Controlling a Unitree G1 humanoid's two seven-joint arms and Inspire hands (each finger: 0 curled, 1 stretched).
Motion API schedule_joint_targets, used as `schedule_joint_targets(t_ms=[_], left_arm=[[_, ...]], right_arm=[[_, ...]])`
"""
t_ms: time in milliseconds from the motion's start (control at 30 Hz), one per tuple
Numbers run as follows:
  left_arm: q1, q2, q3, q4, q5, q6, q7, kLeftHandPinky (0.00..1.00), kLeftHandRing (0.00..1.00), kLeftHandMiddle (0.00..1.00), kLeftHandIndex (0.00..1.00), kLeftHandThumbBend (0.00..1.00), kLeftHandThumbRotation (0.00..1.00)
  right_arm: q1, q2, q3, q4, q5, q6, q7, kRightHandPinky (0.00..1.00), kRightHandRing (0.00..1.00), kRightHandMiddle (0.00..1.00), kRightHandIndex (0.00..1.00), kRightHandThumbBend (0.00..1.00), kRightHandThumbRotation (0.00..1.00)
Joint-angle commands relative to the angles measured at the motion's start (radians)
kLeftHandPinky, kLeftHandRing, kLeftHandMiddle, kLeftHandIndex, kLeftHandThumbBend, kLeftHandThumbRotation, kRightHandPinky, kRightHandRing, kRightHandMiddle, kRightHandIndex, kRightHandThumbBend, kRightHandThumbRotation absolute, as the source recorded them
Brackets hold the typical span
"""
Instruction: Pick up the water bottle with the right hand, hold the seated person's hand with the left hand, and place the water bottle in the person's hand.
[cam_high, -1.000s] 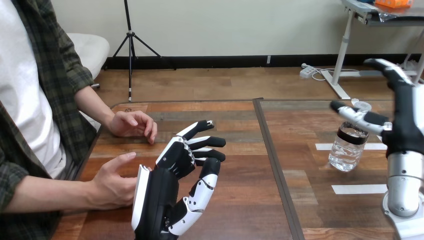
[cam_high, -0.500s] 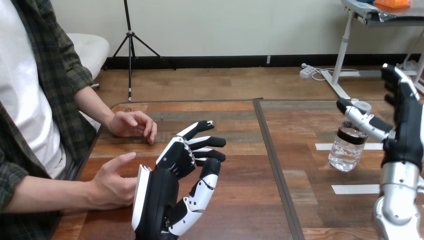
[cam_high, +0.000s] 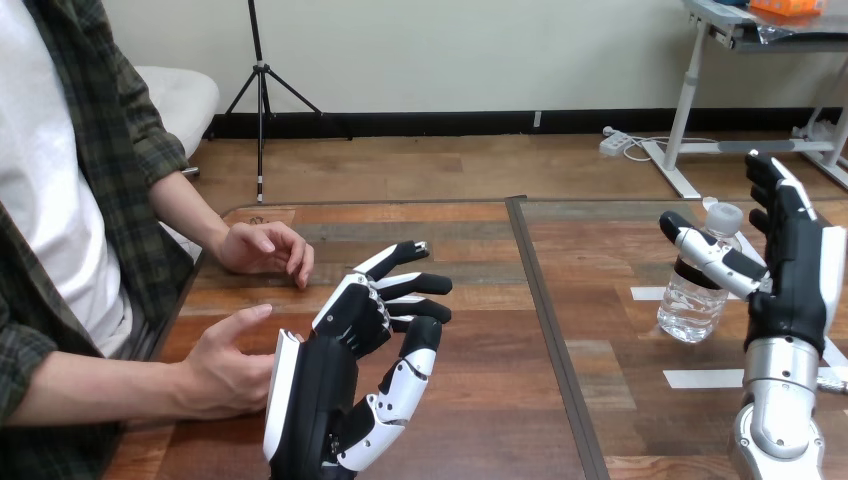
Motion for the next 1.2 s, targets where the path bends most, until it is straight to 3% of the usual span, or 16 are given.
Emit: schedule_joint_targets(t_ms=[0,1167], left_arm=[[-0.022,-0.020,0.004,-0.018,0.008,-0.005,-0.002,0.47,0.59,0.66,0.76,0.29,0.45],[-0.012,-0.023,0.006,-0.026,0.024,-0.003,0.006,0.48,0.59,0.66,0.76,0.30,0.45]], right_arm=[[-0.101,0.003,-0.017,-0.001,0.017,-0.018,0.011,0.91,0.93,0.92,0.88,0.67,0.00],[-0.136,-0.021,-0.007,0.072,-0.017,0.012,0.030,0.93,0.93,0.90,0.86,0.68,0.00]])
